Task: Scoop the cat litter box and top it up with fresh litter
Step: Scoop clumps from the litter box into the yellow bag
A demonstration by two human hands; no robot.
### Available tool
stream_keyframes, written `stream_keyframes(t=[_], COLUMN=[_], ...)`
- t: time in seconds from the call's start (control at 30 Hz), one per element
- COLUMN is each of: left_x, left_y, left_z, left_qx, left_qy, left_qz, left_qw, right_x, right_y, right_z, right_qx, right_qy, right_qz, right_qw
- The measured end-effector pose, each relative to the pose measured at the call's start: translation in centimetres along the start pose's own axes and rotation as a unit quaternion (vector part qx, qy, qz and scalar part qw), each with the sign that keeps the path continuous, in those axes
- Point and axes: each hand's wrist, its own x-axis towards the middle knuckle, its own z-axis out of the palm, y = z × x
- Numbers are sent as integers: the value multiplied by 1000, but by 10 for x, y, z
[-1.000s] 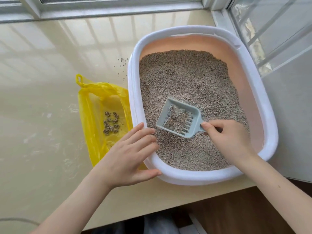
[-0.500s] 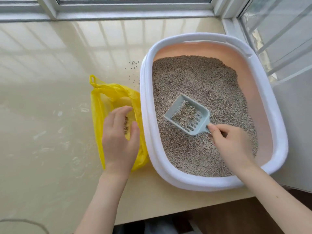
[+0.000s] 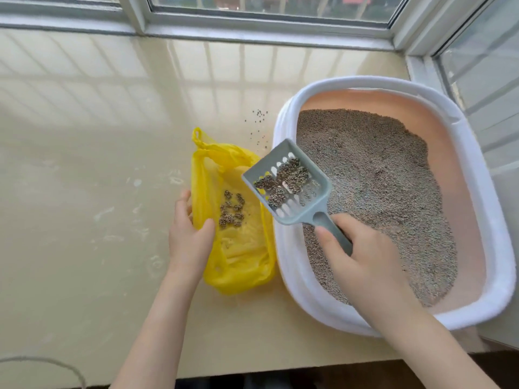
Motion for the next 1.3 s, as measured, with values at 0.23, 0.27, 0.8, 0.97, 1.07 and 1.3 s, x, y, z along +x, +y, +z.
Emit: stream_keyframes(t=[0.23,0.27,0.8,0.97,1.07,1.3], left_x=[8,8,17,11,-4,-24], left_y=[-1,-1,13,52,75,97], left_z=[-10,-12,-27,-9,14,74], left_qx=[5,1,69,66,62,144], left_qy=[1,-6,11,3,-30,-77], left_qz=[25,31,140,236,292,390], left_qw=[1000,999,988,970,954,906], right_x=[-5,-5,-8,-8,-9,4], right_y=[-32,-35,-48,-40,-8,115], right_z=[72,80,72,19,-21,-108], right_qx=[-173,-203,141,340,286,-17], right_qy=[37,32,87,111,134,77], right_qz=[-43,-43,108,177,196,304], right_qw=[983,978,980,917,928,949])
